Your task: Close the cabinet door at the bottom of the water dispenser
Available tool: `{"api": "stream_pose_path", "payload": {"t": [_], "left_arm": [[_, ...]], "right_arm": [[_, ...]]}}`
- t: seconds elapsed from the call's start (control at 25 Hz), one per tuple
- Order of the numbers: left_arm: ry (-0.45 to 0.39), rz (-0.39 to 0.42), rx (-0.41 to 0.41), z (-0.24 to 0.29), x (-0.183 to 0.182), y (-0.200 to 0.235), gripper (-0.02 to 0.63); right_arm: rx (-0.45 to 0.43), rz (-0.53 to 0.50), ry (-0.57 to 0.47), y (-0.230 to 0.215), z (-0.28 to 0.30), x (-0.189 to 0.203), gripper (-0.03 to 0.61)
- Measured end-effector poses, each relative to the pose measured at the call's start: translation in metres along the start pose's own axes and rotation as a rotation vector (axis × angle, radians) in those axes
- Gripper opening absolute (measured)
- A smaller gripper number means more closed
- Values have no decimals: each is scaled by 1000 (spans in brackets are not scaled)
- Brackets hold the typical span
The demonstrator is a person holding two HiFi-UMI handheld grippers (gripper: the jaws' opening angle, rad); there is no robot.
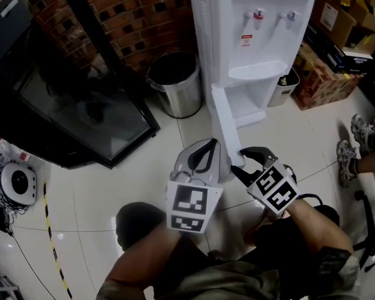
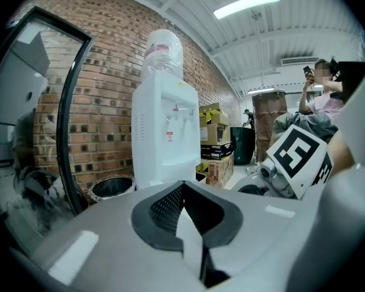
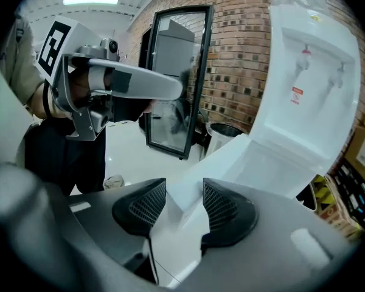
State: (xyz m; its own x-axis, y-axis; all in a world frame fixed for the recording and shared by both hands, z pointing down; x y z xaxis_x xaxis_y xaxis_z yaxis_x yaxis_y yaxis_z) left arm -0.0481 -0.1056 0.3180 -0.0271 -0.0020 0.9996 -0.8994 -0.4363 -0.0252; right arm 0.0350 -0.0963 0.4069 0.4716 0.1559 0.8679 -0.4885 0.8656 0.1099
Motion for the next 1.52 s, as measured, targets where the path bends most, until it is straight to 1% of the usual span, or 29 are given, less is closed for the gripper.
{"api": "stream_pose_path", "payload": {"t": [0.32,0.64,0.8,1.12,1.4,1.52], "left_arm": [[-13,-25,22,28,4,-19,2],[-13,-45,86,59,13,-45,2],[-10,-50,111,71,16,-51,2],[11,-50,116,81,26,-50,2],[14,-55,103,87,31,-46,2],[16,-53,112,90,31,-48,2]], "right_arm": [[57,89,42,-29,-27,19,179],[91,158,60,-49,-42,32,170],[108,189,88,-65,-51,41,167],[156,205,173,-104,-59,56,167],[184,204,215,-127,-63,63,164],[199,201,231,-136,-65,65,167]]}}
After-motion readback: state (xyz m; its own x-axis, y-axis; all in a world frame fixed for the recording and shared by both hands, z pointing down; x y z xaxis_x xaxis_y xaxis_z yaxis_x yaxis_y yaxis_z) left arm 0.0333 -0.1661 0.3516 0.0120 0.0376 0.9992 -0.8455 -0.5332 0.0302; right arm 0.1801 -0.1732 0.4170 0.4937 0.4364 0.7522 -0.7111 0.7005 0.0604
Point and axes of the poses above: the fingertips, and each gripper's own axes: z forward along the fingers, y to its left, x out of its underside, the point moved 3 cm from there along -z, backward along the fingers, and after that the axes turned 14 degrees about -y, right-handed, at the moved point
